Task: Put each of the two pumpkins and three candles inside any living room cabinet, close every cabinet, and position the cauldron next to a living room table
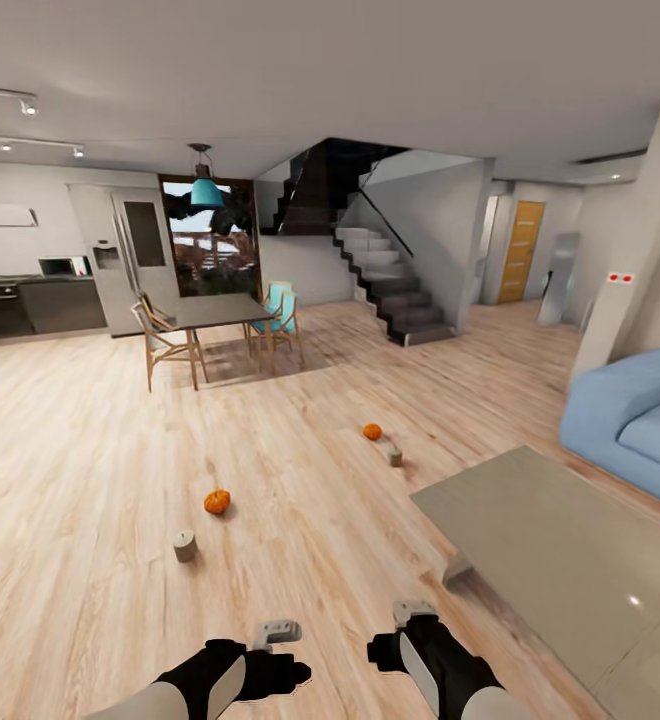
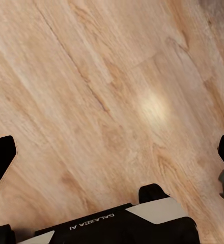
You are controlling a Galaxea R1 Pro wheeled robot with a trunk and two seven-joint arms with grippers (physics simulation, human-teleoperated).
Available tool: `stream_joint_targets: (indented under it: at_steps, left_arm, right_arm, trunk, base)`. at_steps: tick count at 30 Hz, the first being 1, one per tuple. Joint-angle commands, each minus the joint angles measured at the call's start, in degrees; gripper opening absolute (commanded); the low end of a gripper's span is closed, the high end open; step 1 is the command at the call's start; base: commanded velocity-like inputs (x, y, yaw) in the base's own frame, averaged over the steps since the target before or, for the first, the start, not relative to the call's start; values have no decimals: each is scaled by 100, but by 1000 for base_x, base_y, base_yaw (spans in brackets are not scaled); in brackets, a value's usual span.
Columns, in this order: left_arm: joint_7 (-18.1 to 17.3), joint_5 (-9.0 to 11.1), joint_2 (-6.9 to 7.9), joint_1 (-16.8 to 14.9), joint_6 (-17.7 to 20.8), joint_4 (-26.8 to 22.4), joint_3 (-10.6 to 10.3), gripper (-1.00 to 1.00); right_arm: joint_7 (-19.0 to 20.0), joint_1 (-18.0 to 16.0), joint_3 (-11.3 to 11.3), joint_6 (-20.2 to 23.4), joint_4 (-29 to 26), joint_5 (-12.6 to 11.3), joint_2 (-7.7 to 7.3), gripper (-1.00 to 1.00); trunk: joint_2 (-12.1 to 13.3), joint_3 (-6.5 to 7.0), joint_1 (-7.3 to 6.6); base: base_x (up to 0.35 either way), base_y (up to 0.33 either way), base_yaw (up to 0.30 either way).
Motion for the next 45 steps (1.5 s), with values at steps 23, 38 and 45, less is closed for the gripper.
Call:
stream_joint_targets:
  at_steps: [23, 38, 45]
  left_arm:
    - [-2, 59, -3, -3, 33, -8, -55, 100]
    - [-2, 54, -3, -3, 33, -8, -56, 100]
    - [-2, 51, -3, -3, 33, -8, -56, 100]
  right_arm:
    - [-30, -1, 44, 35, -12, -12, 0, 100]
    - [-30, -1, 47, 35, -12, -13, 0, 100]
    - [-30, -1, 47, 35, -12, -14, 0, 100]
  trunk:
    - [-5, -8, 4]
    - [-5, -8, 4]
    - [-5, -8, 4]
  base:
    - [315, -3, 288]
    - [61, -12, 290]
    - [1, 0, 290]
